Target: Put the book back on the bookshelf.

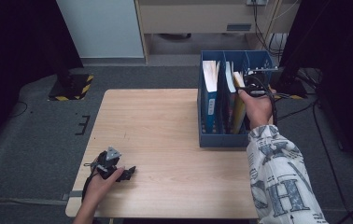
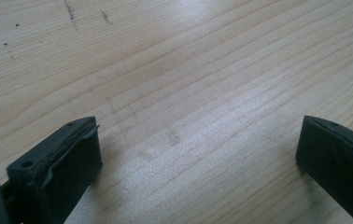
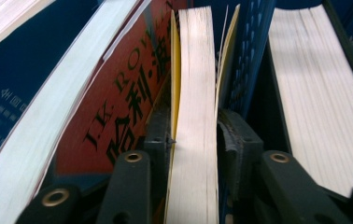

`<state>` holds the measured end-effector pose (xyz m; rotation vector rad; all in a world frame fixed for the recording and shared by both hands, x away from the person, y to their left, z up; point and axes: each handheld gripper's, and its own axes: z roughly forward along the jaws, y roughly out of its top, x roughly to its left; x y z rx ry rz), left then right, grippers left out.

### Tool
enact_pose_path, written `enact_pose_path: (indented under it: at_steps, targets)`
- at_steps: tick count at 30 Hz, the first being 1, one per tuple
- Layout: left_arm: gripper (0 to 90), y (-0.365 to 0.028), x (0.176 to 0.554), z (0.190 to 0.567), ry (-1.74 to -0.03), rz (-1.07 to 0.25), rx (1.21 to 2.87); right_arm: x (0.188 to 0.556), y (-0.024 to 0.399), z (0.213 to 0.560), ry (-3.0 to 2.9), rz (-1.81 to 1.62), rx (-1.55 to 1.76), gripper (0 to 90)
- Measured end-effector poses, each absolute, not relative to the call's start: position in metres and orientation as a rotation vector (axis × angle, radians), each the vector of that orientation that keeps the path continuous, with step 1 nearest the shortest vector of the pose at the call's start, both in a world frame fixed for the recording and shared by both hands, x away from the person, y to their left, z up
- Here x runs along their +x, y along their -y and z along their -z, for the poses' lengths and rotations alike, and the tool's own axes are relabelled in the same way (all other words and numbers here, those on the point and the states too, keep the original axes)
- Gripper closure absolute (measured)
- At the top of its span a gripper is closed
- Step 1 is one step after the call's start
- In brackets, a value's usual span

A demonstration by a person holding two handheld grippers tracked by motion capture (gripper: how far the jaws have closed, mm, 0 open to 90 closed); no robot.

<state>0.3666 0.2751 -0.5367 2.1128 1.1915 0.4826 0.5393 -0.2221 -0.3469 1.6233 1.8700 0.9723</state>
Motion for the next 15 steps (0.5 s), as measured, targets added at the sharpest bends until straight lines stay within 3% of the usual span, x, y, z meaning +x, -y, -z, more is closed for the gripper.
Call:
enact_pose_path:
  at_steps: [10, 15]
  targets:
    - [0.0, -0.275, 0.367, 0.537, -1.190, -0.486, 2.110, 0.523, 0.227, 0.345, -1.909, -1.027, 1.647, 57.1]
    - [0.0, -0.274, 0.367, 0.537, -1.190, -0.486, 2.109, 0.519, 0.227, 0.347, -1.933, -1.020, 1.650, 57.9]
